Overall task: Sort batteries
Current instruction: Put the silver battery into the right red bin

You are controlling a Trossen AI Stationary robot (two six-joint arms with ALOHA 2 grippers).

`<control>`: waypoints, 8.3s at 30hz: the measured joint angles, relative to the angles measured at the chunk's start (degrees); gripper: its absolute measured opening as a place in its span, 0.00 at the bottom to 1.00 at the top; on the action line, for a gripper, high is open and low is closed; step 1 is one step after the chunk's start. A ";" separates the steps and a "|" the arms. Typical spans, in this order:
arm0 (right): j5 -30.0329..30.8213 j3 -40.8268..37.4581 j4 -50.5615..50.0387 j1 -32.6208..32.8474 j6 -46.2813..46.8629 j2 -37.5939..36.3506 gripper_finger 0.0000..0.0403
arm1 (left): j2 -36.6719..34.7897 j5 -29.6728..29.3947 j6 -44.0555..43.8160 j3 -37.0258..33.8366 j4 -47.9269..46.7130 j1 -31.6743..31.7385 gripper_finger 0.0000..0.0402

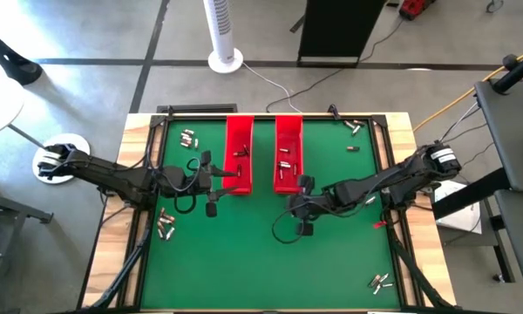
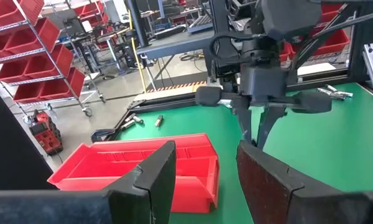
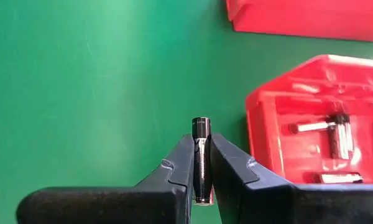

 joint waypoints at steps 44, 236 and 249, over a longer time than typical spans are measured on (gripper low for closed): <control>-6.68 27.07 -21.04 -31.44 -26.80 25.74 0.08 | -0.37 -0.02 1.22 0.09 0.09 0.00 0.37; -15.54 -15.00 -48.33 -6.02 1.67 -4.45 0.52 | -2.51 3.54 -1.11 0.15 4.80 -0.11 0.37; -15.83 -16.95 -47.55 -5.80 2.40 4.86 0.48 | -2.51 3.52 -0.28 0.13 4.61 -0.11 0.37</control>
